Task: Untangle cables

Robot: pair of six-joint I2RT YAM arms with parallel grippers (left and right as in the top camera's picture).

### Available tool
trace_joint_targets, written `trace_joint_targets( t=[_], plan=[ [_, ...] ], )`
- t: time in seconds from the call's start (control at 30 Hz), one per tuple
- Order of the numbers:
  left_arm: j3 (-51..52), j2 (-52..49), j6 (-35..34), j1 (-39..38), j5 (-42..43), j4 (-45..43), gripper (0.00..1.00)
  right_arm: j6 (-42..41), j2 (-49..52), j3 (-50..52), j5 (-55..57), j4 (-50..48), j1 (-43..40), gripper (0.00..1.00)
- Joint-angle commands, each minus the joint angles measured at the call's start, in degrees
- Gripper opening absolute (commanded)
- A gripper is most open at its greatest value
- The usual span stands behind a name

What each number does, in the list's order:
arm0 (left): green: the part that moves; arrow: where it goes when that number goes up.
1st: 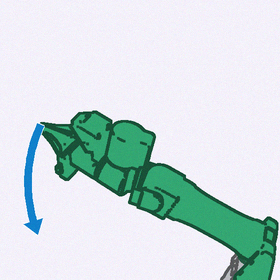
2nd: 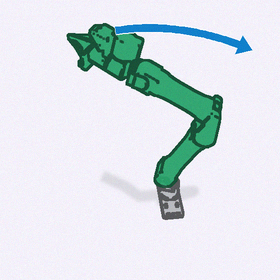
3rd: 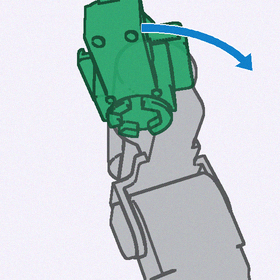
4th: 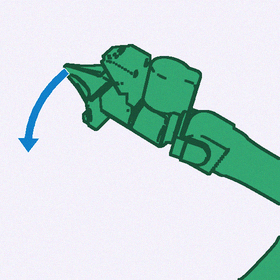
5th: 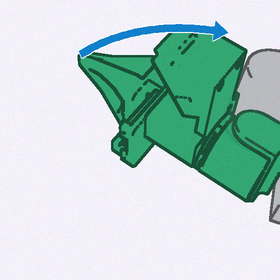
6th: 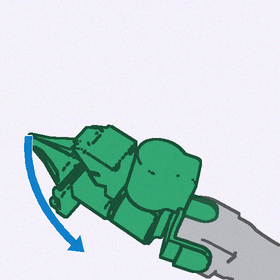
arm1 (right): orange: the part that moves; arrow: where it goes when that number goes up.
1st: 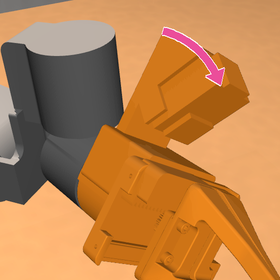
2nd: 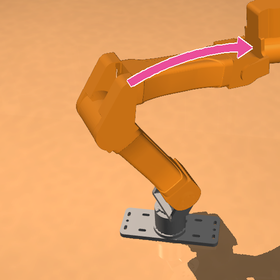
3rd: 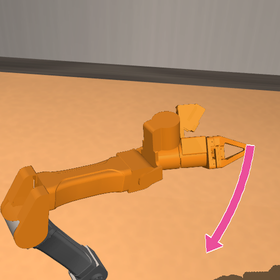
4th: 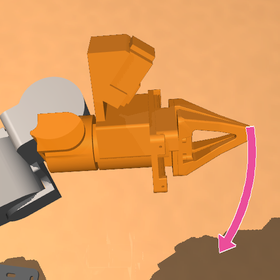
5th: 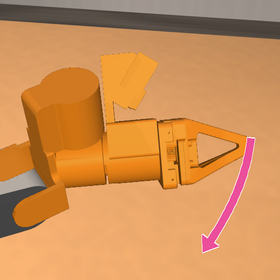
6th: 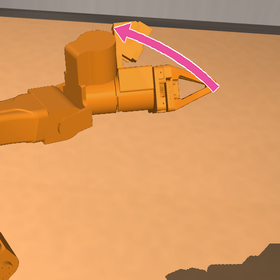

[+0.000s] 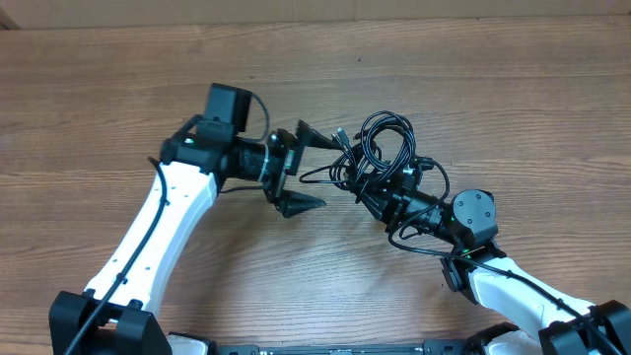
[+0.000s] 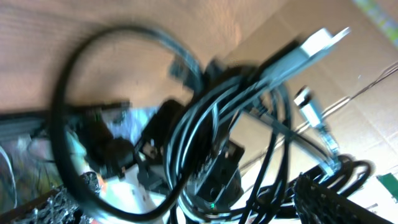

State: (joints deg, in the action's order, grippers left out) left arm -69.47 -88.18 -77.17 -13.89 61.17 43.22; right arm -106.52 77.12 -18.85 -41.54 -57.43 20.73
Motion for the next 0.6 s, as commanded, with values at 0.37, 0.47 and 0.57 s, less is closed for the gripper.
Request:
trace_joint_targets(
  t=[0.37,0.47,0.57],
  plan=[
    [-0.7,0.6,8.0,-0.3,-12.6,0.7,1.0,0.0,0.0,-0.7,0.3,-0.8,0.2,0.04],
    [-0.7,0.6,7.8,-1.5,-14.8,0.7,1.0,0.0,0.0,-0.7,0.3,-0.8,0.2,0.04],
    [-0.7,0.6,6.5,-2.8,-17.9,0.6,0.98,0.0,0.0,-0.7,0.3,-0.8,0.2,0.04]
  ],
)
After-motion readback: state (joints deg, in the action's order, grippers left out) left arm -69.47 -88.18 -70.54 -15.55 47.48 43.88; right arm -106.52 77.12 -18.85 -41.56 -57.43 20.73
